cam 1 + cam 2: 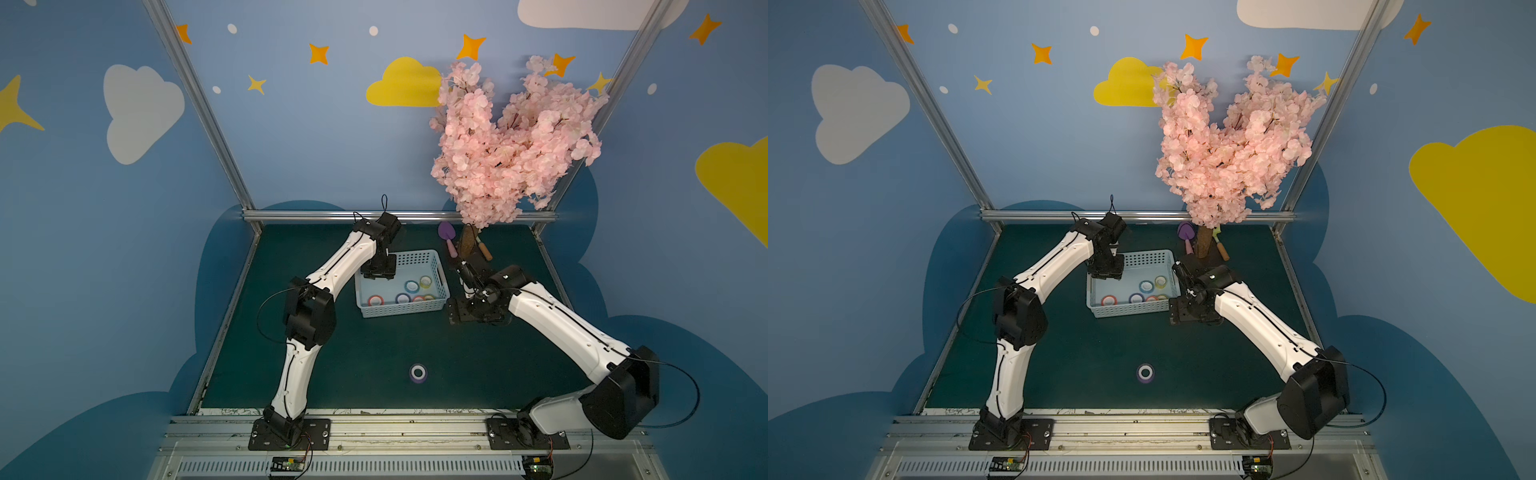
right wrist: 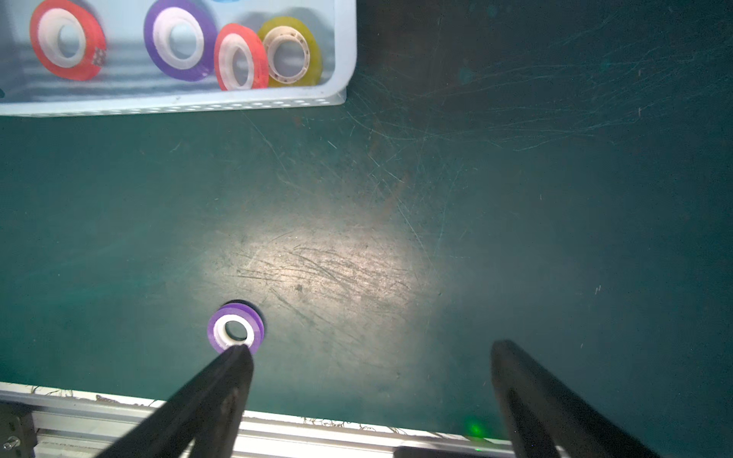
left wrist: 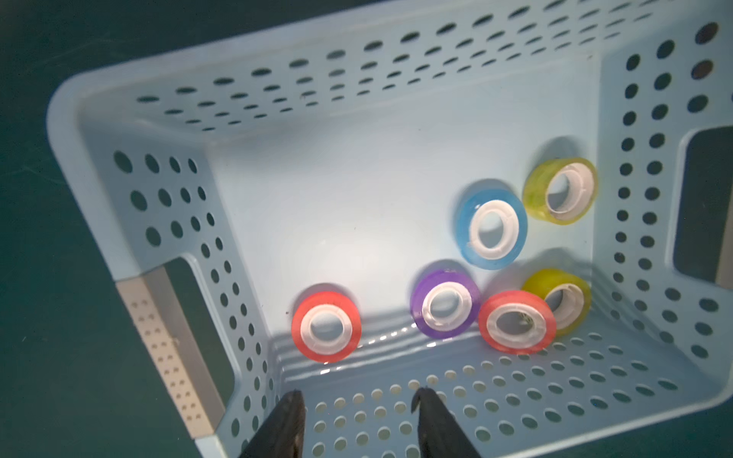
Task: Put the transparent tape into the storage box
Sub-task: Place the tape in the storage box.
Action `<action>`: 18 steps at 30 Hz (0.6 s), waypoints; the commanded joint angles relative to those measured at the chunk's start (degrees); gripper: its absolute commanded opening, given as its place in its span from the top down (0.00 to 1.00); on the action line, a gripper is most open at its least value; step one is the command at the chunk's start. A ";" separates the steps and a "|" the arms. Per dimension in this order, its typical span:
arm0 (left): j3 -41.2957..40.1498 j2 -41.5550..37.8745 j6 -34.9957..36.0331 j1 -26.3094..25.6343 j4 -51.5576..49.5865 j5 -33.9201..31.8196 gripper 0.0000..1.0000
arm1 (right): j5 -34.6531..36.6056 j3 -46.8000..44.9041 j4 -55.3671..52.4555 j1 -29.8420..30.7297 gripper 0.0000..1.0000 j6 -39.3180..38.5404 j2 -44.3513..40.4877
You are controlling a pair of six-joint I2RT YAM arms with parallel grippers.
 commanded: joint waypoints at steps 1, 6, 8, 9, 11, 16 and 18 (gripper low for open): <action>5.00 4.16 1.18 0.80 -3.68 0.54 0.51 | 0.32 1.81 -1.01 -0.65 0.02 -0.75 0.79; 10.56 7.84 1.06 1.69 -5.25 1.04 0.50 | -0.06 2.35 -1.41 -1.56 0.02 -1.35 1.46; 11.42 8.16 0.97 1.91 -5.49 1.22 0.49 | -0.48 2.44 -1.41 -1.74 0.02 -1.90 1.73; 11.48 8.12 0.87 2.05 -5.43 1.38 0.49 | -0.74 2.50 -1.45 -1.76 0.02 -2.24 1.97; 11.35 7.82 0.57 2.26 -5.82 1.74 0.47 | -1.73 2.76 -1.52 -1.73 0.02 -3.09 2.45; 9.44 5.05 0.42 2.30 -5.88 1.83 0.43 | -3.72 3.30 -1.44 -0.42 0.02 -5.06 3.63; 7.92 3.44 0.30 2.31 -5.84 1.79 0.42 | -4.14 3.54 -1.18 0.87 0.02 -5.77 4.19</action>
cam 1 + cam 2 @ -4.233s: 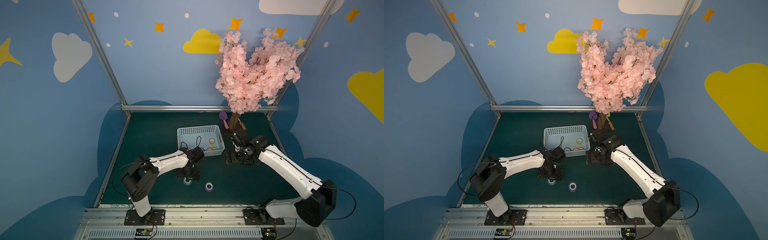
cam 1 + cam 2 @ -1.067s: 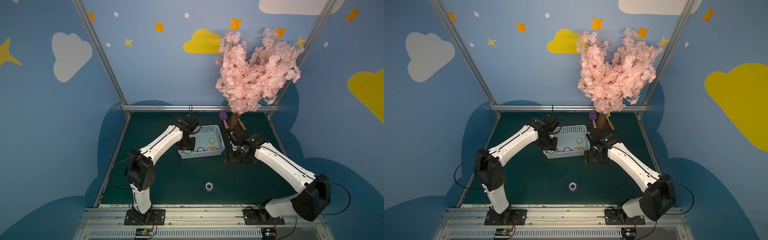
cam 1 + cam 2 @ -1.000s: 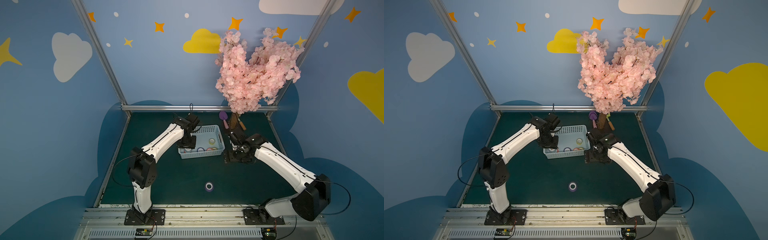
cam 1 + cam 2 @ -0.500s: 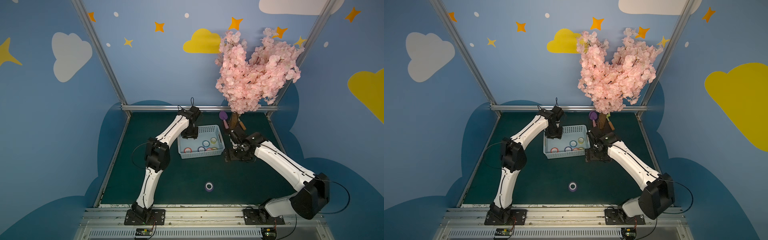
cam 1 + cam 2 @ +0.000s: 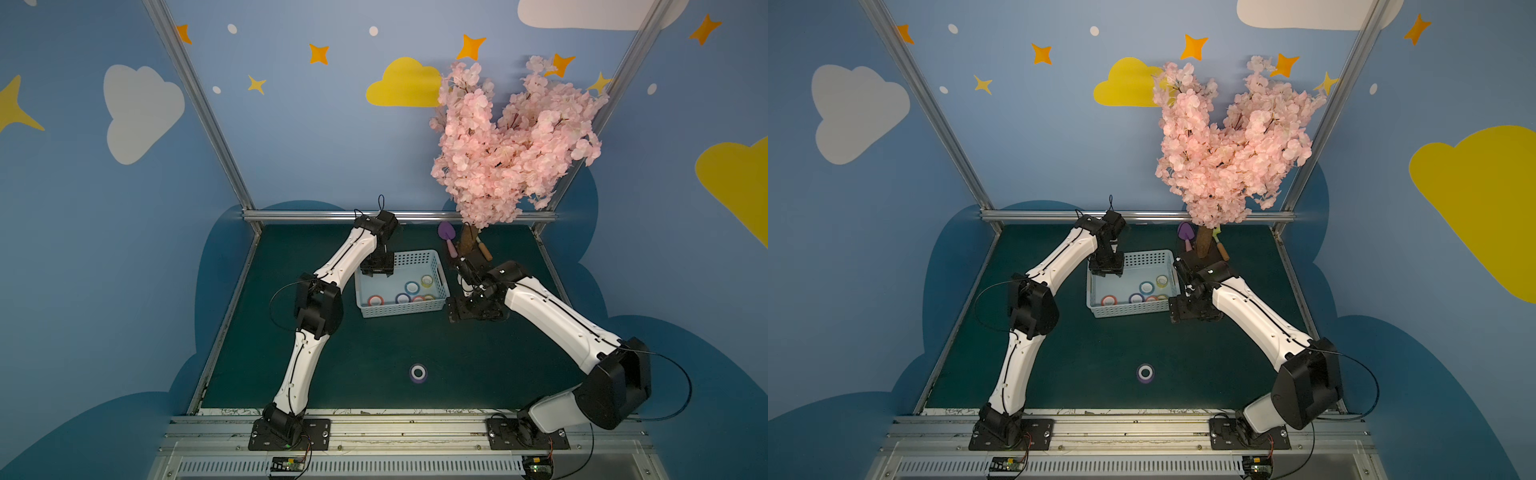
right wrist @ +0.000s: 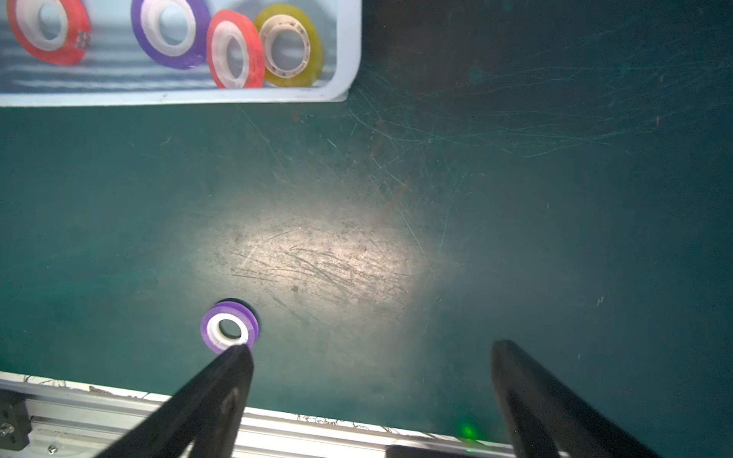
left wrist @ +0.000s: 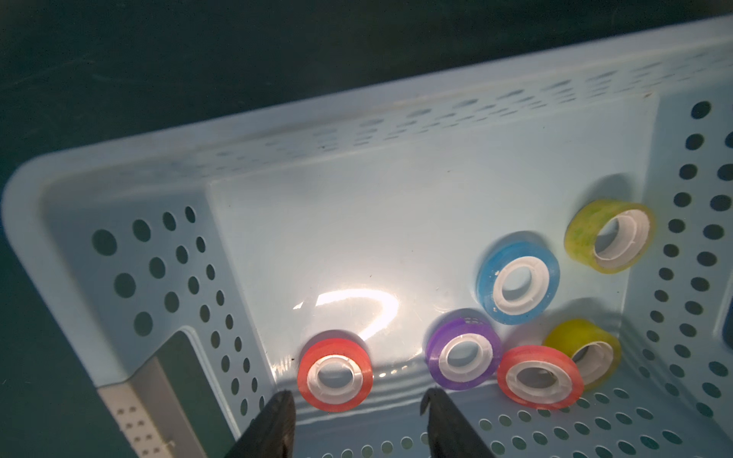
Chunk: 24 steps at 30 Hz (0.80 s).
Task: Put the transparent tape into the storage box
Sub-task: Place the tape in the storage box.
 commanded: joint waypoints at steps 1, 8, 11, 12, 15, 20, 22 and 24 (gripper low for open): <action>-2.13 -4.98 -0.23 0.21 -1.76 0.65 0.41 | -1.97 2.03 -0.88 2.36 0.02 -2.19 1.13; -11.09 -13.29 -2.68 0.73 -2.04 -1.33 0.27 | -2.82 2.52 -0.40 9.99 0.02 -2.08 4.61; -17.38 -18.13 -3.88 1.17 -0.89 -2.07 0.16 | -3.05 2.30 -0.03 13.08 0.02 -1.17 5.86; -20.13 -19.84 -4.39 1.56 -0.32 -2.01 0.15 | -3.21 2.19 0.17 14.22 0.02 -0.77 6.30; -28.02 -25.35 -5.99 2.77 2.04 -1.04 0.11 | -3.31 1.85 0.64 17.26 0.02 0.08 7.35; -40.11 -34.39 -7.78 5.12 5.38 -0.23 0.06 | -3.12 1.53 1.33 22.96 0.03 2.12 9.88; -44.85 -38.06 -8.37 5.96 6.41 -0.14 0.04 | -3.22 1.51 1.76 25.10 0.03 3.16 11.27; -48.79 -41.47 -8.93 6.51 7.24 0.02 0.04 | -3.52 1.35 2.47 26.82 0.04 4.03 12.59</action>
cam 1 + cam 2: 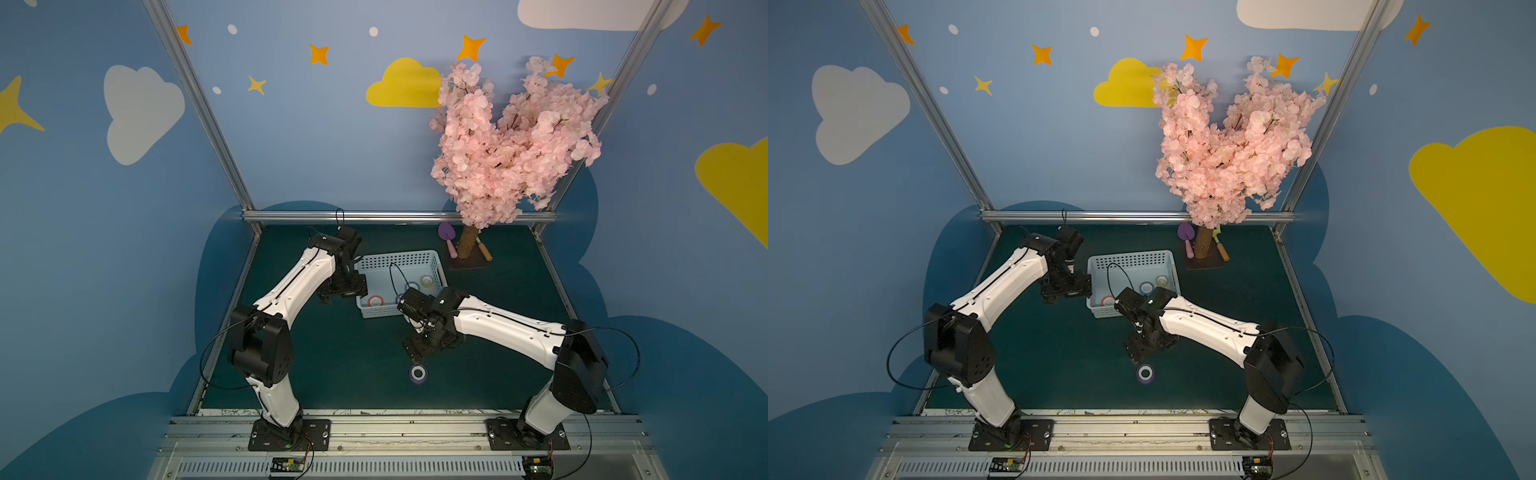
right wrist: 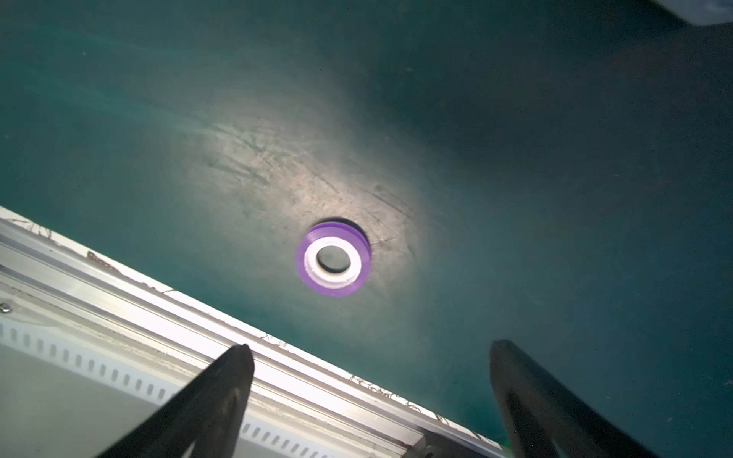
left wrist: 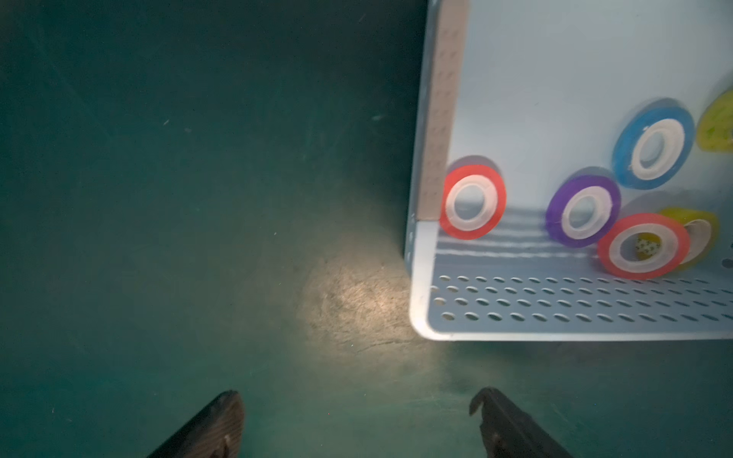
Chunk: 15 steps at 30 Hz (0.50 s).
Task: Put the transparent tape into the storage box
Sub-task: Place the tape in the storage box, then pick up the tape at the center of the board.
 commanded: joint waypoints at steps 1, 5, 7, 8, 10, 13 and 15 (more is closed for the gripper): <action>-5.77 -5.58 -2.00 0.93 2.20 0.97 0.03 | -0.87 0.14 1.27 2.39 0.04 2.66 2.44; -12.88 -11.49 -3.08 2.02 3.26 1.63 0.03 | -1.81 -0.42 2.64 3.79 0.06 4.32 4.91; -16.00 -14.32 -3.48 2.49 3.45 1.85 0.03 | -2.28 -1.42 3.87 3.80 0.07 5.11 5.47; -17.22 -15.32 -3.64 2.68 3.52 1.91 0.03 | -2.49 -1.88 4.47 3.71 0.07 5.26 5.64; -19.65 -17.59 -3.91 2.85 3.59 1.99 0.03 | -2.63 -2.78 5.31 3.57 0.08 5.50 6.05; -22.35 -20.06 -4.52 3.01 3.80 2.25 0.03 | -3.06 -3.34 5.92 3.51 0.08 5.41 7.12; -23.77 -21.18 -4.85 3.05 4.00 2.51 0.03 | -3.53 -3.62 6.37 3.62 0.09 5.32 7.89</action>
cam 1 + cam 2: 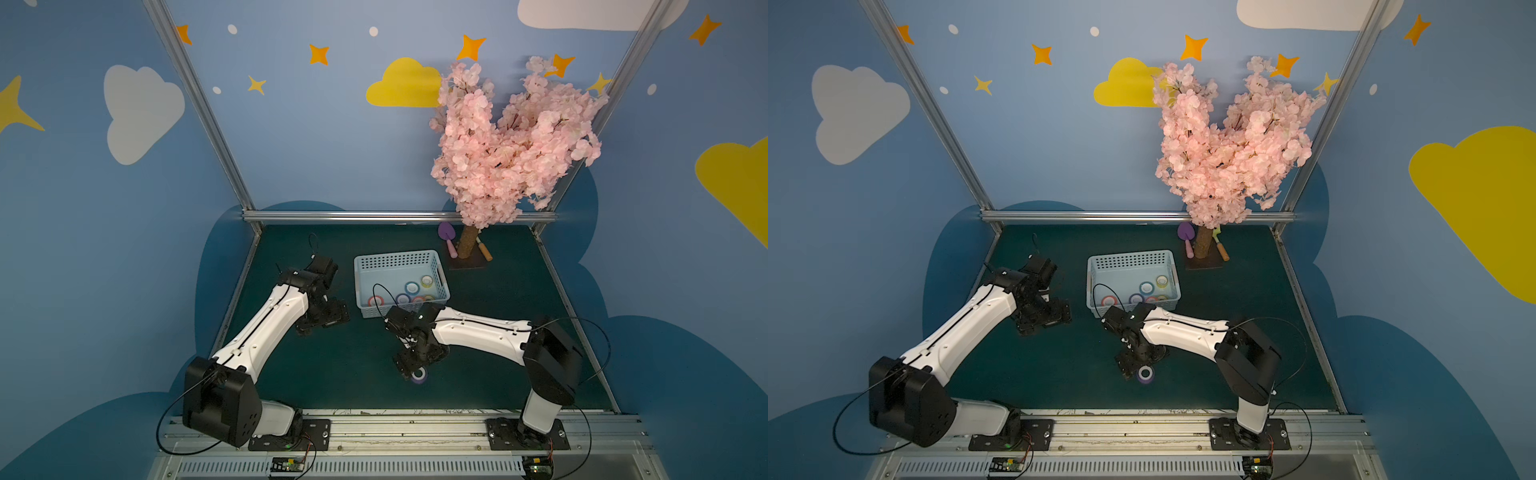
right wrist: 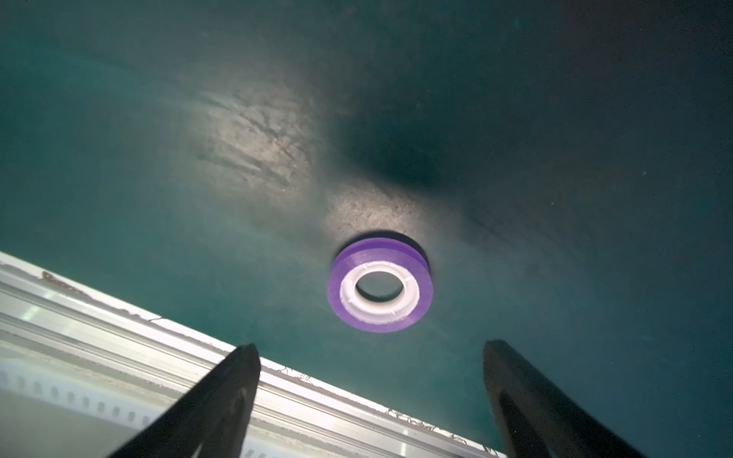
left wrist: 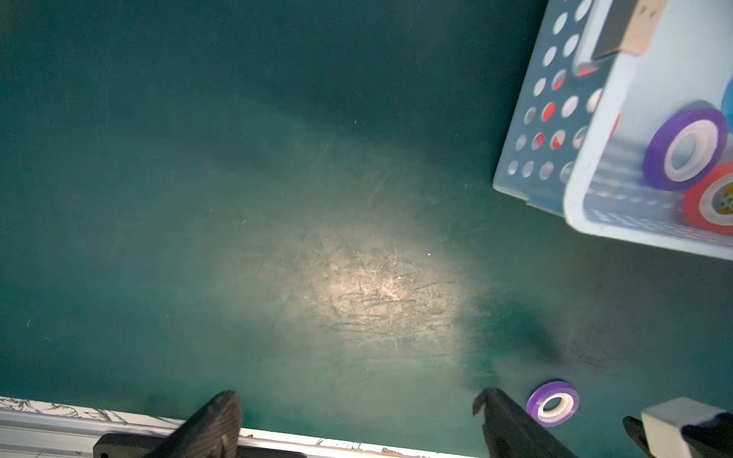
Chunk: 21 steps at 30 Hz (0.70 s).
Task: Put the transparent tape into the storage box
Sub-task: Pick up the tape at the center of the board.
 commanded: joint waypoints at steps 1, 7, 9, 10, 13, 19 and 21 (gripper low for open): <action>-2.02 -1.88 -1.25 0.34 0.52 0.98 0.03 | -1.15 -0.97 1.44 0.06 0.09 0.72 1.63; -4.25 -3.17 -2.25 0.34 1.25 2.12 0.03 | -2.18 -3.09 3.07 0.21 0.13 1.87 2.49; -4.53 -3.26 -2.42 0.31 1.47 2.38 0.03 | -2.45 -3.49 3.39 0.23 0.15 2.13 2.70; -4.62 -3.26 -2.50 0.34 1.45 2.39 0.03 | -2.56 -3.60 3.52 0.24 0.16 2.07 2.96; -4.71 -3.18 -2.65 0.34 1.64 2.48 0.03 | -2.74 -3.77 3.74 0.24 0.17 2.00 3.54; -4.85 -2.83 -2.82 0.40 1.77 2.74 0.03 | -2.68 -3.80 3.93 0.24 0.23 1.87 4.90; -4.87 -2.93 -3.02 0.38 1.76 2.67 0.03 | -2.48 -3.73 3.84 0.25 0.24 1.88 5.45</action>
